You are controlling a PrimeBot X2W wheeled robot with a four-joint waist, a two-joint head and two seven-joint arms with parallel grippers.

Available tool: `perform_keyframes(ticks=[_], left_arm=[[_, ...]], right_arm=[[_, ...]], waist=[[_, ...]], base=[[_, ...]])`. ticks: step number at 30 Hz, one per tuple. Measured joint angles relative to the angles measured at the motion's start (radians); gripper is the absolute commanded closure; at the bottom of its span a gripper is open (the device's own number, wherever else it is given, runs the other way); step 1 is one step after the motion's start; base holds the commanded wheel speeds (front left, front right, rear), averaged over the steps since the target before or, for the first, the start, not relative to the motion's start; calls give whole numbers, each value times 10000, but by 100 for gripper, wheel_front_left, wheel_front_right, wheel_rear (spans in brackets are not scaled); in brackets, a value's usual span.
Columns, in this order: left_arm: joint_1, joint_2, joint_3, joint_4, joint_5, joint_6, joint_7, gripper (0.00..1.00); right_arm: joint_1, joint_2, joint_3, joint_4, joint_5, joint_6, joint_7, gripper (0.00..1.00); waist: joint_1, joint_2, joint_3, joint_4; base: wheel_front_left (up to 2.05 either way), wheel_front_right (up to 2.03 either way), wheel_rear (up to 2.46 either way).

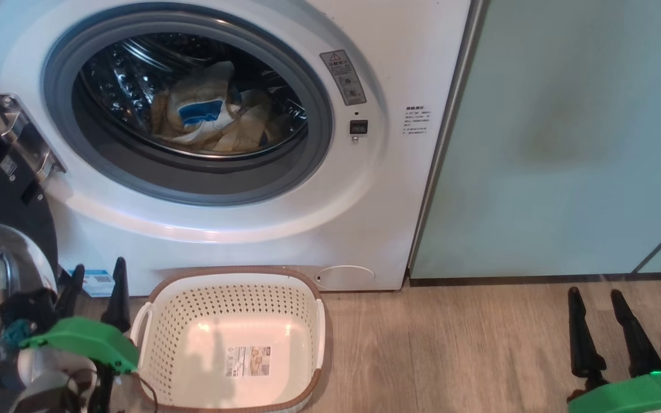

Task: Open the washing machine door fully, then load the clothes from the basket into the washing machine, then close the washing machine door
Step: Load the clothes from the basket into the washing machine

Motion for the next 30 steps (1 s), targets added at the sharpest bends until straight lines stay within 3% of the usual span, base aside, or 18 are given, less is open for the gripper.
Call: perform_keyframes(ticks=[30], left_arm=[[230,-146,8,-174,242,-127,0,0]], right_arm=[[17,-48,94,2,0,0,0,0]], waist=[[0,0,-27,121]], base=[[0,0,0]])
